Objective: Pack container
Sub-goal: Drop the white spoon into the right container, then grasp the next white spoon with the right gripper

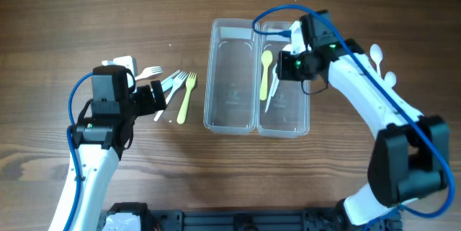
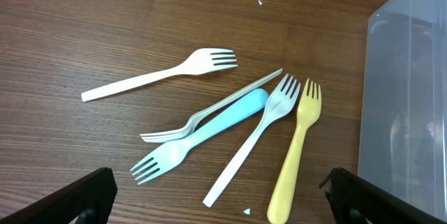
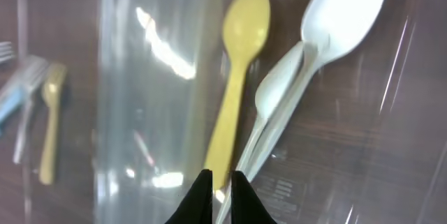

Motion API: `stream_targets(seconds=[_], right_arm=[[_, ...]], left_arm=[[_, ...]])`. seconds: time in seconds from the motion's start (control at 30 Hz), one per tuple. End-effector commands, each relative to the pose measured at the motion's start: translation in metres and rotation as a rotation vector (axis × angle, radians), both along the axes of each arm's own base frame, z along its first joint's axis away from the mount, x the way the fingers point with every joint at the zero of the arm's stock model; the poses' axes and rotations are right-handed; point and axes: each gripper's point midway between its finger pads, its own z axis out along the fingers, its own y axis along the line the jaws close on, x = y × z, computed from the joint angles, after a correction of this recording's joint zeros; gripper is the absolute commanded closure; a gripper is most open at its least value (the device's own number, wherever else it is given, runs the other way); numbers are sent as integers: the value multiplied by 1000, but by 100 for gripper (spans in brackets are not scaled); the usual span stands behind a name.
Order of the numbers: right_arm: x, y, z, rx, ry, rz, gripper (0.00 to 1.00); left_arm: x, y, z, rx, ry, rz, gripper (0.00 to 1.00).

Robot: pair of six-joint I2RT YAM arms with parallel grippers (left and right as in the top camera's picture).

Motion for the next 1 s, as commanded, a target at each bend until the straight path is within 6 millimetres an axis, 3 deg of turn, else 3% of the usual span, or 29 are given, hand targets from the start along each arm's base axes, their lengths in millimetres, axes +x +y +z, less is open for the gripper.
stream_targets(seconds=[0.0,0.1,0.2,0.23,0.33,0.47,0.53,0.6,0.77,0.97], right_arm=[[11,0,37,-21,-129,69,75],[21,-20,74,-66,-238,38,63],[33,-87,109,-204,-350,-146,58],[34,-118,117,-260,-367,-226,58],[32,-191,115,-336,-339,-401,58],[24,-259,88,-362,-243,-558,57],[26,-280,71,-366,-211,-598,52],[32,-291,50,-363,-186,-590,43],[48,-288,-13,-345,-118,-436,48],[61,-290,-39,-391,-138,-298,43]], left_arm=[[5,1,8,22,-20,-15,0],[5,1,8,21,-19,-14,0],[5,1,8,22,-19,-14,0],[5,1,8,22,-20,-14,0],[5,1,8,21,-20,-14,0],[5,1,8,22,-20,-14,0],[5,1,8,22,-19,-14,0],[5,1,8,22,-19,-14,0],[5,1,8,21,-19,-15,0],[5,1,8,22,-19,-15,0]])
